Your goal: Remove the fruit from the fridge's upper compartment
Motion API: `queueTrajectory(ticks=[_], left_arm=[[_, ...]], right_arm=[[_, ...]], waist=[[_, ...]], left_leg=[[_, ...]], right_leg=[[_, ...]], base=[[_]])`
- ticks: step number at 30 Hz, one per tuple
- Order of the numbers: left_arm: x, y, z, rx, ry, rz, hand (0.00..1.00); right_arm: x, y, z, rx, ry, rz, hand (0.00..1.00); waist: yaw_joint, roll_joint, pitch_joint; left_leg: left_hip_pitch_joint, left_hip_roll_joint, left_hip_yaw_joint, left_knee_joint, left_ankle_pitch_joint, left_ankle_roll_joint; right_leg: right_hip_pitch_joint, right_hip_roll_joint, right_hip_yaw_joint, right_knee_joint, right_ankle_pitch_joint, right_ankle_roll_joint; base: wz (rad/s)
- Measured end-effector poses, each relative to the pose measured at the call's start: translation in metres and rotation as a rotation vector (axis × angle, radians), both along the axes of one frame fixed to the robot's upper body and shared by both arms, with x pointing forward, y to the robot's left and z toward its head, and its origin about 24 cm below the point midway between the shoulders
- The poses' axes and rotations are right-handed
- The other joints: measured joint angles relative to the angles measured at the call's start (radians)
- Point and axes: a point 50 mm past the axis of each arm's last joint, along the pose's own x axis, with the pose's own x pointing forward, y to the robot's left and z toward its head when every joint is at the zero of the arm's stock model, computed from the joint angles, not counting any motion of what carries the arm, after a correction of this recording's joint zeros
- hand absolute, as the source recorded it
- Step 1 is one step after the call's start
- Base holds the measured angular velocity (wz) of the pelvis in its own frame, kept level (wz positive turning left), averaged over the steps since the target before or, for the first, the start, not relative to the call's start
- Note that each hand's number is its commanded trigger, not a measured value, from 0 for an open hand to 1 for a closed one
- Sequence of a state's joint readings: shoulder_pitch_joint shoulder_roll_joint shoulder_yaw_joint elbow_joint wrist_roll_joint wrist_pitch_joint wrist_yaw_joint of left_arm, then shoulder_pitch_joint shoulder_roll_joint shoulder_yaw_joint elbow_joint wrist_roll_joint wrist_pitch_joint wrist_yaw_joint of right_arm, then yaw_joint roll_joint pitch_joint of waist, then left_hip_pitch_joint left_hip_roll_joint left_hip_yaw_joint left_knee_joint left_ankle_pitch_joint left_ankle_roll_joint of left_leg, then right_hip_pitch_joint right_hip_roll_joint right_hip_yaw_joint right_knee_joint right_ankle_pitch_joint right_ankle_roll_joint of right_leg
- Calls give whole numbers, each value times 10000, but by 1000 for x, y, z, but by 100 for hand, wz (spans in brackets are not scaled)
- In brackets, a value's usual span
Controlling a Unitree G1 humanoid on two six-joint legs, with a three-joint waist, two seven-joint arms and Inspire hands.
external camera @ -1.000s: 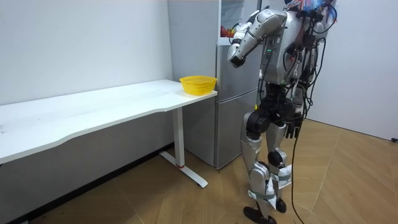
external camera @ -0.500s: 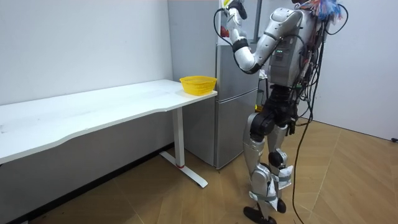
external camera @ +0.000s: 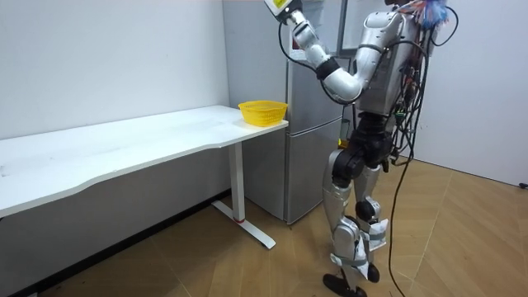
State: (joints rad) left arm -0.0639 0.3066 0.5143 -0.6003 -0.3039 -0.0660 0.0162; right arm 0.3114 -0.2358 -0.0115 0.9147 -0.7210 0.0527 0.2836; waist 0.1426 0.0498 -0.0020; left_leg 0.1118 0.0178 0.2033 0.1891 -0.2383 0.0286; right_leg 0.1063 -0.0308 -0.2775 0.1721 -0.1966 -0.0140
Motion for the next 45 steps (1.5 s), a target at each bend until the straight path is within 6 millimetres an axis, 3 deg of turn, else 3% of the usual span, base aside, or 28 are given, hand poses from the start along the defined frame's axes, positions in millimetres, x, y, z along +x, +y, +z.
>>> queueTrajectory(ticks=[2, 5, 7, 11, 13, 14, 16, 17, 19, 20, 22, 25, 29, 33, 39, 45], left_arm=[[-6, 11, -6, -209, 45, 926, 0], [-18, 30, -36, -598, 1324, 2396, 0], [-28, 50, -63, -938, 2599, 3691, 0], [-46, 76, -100, -2323, 3814, 5525, 0], [-64, 96, -134, -3725, 4819, 6797, 0], [-69, 99, -144, -4036, 5101, 7151, 0], [-87, 107, -185, -5517, 6263, 8231, 0], [-93, 109, -196, -5902, 6592, 8474, 0], [-117, 107, -241, -7041, 8291, 9416, 0], [-123, 104, -252, -7228, 8807, 9595, 0], [-150, 91, -295, -8118, 10804, 10194, 0], [-187, 67, -337, -8728, 13551, 10495, 0], [-225, 37, -367, -9020, 16347, 10377, 0], [-255, 11, -383, -7611, 19835, 9153, 0], [-238, -6, -393, -4309, 22279, 6282, 0], [-194, -7, -396, -2637, 22194, 4993, 0]], right_arm=[[-1, -3, 1, -75, -54, -261, 0], [-7, -8, 2, -172, -145, -621, 0], [-14, -10, 3, -226, -89, -897, 0], [-22, -16, 5, -548, -99, -1275, 0], [-26, -17, 6, -653, -175, -1556, 0], [-27, -18, 6, -666, -169, -1611, 0], [-30, -16, 6, -639, -195, -1821, 0], [-30, -15, 6, -642, -195, -1886, 0], [-31, -13, 5, -629, -220, -2151, 0], [-31, -12, 4, -591, -226, -2261, 0], [-33, -7, 1, -458, -216, -2777, 0], [-38, 0, -3, -405, -133, -3331, 0], [-46, 6, -7, -469, 152, -3827, 0], [-38, 8, -9, -429, 61, -3967, 0], [-21, 12, -11, -546, 13, -3163, 0], [2, 12, -13, -807, -401, -2818, 0]], waist=[[7, -62, 26], [7, -200, 19], [22, -264, -35], [-7, -344, 0], [-39, -308, -5], [-46, -278, -19], [-24, -254, -15], [-31, -255, -20], [-144, -277, -22], [-150, -282, -30], [-222, -345, -56], [-293, -385, -55], [-391, -367, -42], [-611, -407, 15], [-835, -410, 20], [-1137, -455, 3]], left_leg=[[34, -8, -11, -6, 0, 0], [41, -26, -11, -5, -1, 0], [44, -20, -14, -1, -2, -1], [47, -29, -57, -9, -5, -2], [41, -30, -137, -159, -38, 6], [59, -29, -157, -260, -65, 5], [42, -43, -156, -280, -66, 13], [33, -47, -167, -265, -72, 23], [20, -77, -191, -245, -75, 30], [23, -81, -193, -234, -74, 31], [38, -86, -205, -220, -75, 33], [99, -82, -235, -231, -75, 32], [349, -77, -275, -358, -76, 32], [370, -82, -255, -428, -83, 41], [334, -81, -247, -315, -84, 44], [165, -83, -200, -194, -80, 48]], right_leg=[[-13, -1, 6, -18, -8, 10], [-12, -12, 2, -30, -40, 26], [-2, -7, 16, -38, -40, 26], [13, -21, -4, -21, -39, 29], [-46, -8, 8, 27, -57, 49], [-74, 5, 7, 39, -66, 51], [-136, -33, 5, 212, -89, 65], [-168, -39, 7, 230, -98, 69], [-185, -62, 24, 241, -111, 69], [-181, -65, 25, 242, -113, 73], [-138, -62, 14, 200, -116, 78], [-5, -42, 12, 130, -110, 83], [156, -30, 43, 119, -111, 83], [239, -29, 184, 127, -110, 85], [192, -26, 294, 138, -111, 82], [53, -35, 322, 148, -111, 80]], base=[[-2], [0], [0], [1], [0], [-4], [0], [0], [0], [0], [2], [3], [4], [0], [1], [-2]])
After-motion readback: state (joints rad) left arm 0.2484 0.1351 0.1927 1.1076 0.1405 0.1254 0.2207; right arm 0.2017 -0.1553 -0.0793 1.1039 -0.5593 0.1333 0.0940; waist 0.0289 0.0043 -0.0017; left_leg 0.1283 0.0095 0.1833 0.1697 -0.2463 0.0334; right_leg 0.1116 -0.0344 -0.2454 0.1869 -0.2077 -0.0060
